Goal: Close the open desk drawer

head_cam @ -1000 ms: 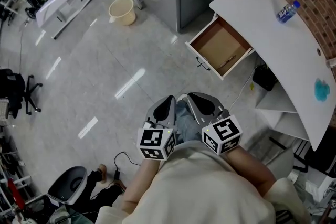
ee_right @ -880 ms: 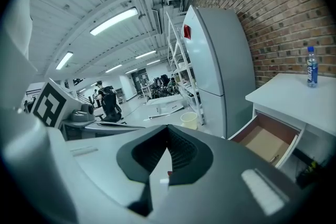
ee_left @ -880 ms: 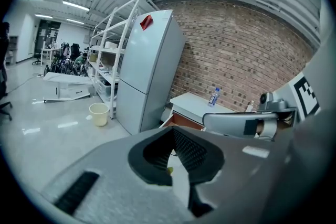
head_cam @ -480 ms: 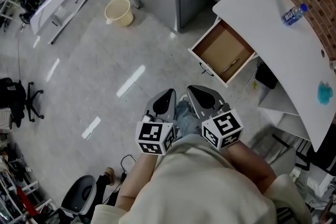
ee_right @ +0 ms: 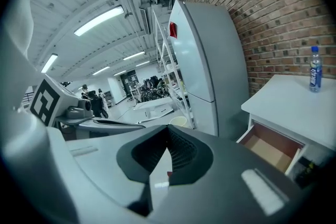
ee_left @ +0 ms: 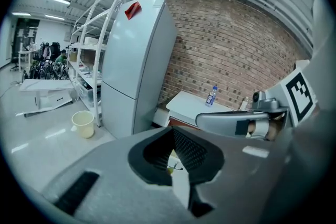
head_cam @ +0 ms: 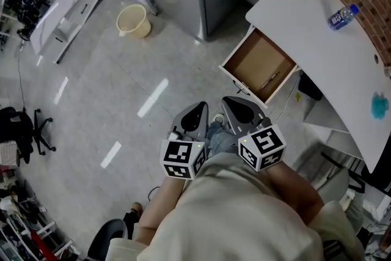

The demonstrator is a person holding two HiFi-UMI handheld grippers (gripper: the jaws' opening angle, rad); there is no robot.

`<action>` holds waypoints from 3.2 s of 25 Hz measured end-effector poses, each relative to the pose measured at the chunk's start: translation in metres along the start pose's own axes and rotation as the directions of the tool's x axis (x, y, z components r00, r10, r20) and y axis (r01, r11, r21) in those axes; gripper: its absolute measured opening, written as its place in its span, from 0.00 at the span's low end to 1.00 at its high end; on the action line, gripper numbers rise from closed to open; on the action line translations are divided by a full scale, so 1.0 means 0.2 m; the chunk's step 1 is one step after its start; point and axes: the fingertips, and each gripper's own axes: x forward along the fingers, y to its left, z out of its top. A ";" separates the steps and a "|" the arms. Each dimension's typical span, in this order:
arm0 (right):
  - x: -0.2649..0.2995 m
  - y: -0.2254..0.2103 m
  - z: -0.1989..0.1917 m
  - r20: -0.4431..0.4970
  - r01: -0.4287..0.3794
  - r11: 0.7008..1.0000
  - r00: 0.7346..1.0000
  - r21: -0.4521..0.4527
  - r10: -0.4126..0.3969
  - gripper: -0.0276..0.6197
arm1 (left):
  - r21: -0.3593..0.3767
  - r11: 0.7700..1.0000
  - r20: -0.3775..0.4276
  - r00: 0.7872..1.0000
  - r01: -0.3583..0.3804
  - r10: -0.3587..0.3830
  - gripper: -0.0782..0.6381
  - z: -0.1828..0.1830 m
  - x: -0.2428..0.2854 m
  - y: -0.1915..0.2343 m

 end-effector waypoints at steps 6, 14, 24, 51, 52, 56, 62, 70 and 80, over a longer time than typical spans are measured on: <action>0.09 -0.13 0.03 -0.009 0.040 0.999 0.999 0.019 -0.040 0.05 | 0.028 0.998 -0.013 0.999 0.051 -0.051 0.11 0.08 0.13 0.03; 0.16 -0.22 0.04 -0.004 0.081 0.994 0.997 0.070 -0.081 0.05 | 0.051 0.993 -0.040 0.994 0.103 -0.101 0.11 0.13 0.24 0.09; 0.10 -0.31 -0.02 0.009 0.160 0.976 0.987 0.151 -0.163 0.05 | 0.070 0.981 -0.091 0.980 0.183 -0.176 0.11 0.08 0.33 0.05; 0.02 -0.71 -0.72 -0.043 0.414 0.750 0.887 0.517 -0.460 0.05 | 0.087 0.885 -0.366 0.841 0.458 -0.399 0.11 -0.54 0.80 -0.05; 0.03 -0.73 -0.76 -0.049 0.421 0.739 0.883 0.525 -0.467 0.05 | 0.086 0.884 -0.374 0.837 0.460 -0.399 0.11 -0.57 0.84 -0.04; 0.07 -0.82 -0.92 -0.068 0.453 0.706 0.863 0.544 -0.501 0.05 | 0.079 0.883 -0.391 0.829 0.463 -0.400 0.11 -0.69 0.95 -0.01; 0.13 -0.95 -1.12 -0.095 0.491 0.684 0.843 0.539 -0.530 0.05 | 0.078 0.879 -0.414 0.817 0.471 -0.401 0.11 -0.87 1.10 0.02; 0.24 -1.07 -1.37 -0.129 0.513 0.650 0.830 0.561 -0.543 0.05 | 0.086 0.869 -0.444 0.800 0.487 -0.404 0.11 -1.09 1.25 0.08; 0.35 -1.21 -1.54 -0.152 0.533 0.638 0.820 0.557 -0.552 0.10 | 0.087 0.858 -0.487 0.773 0.506 -0.406 0.22 -1.31 1.45 0.14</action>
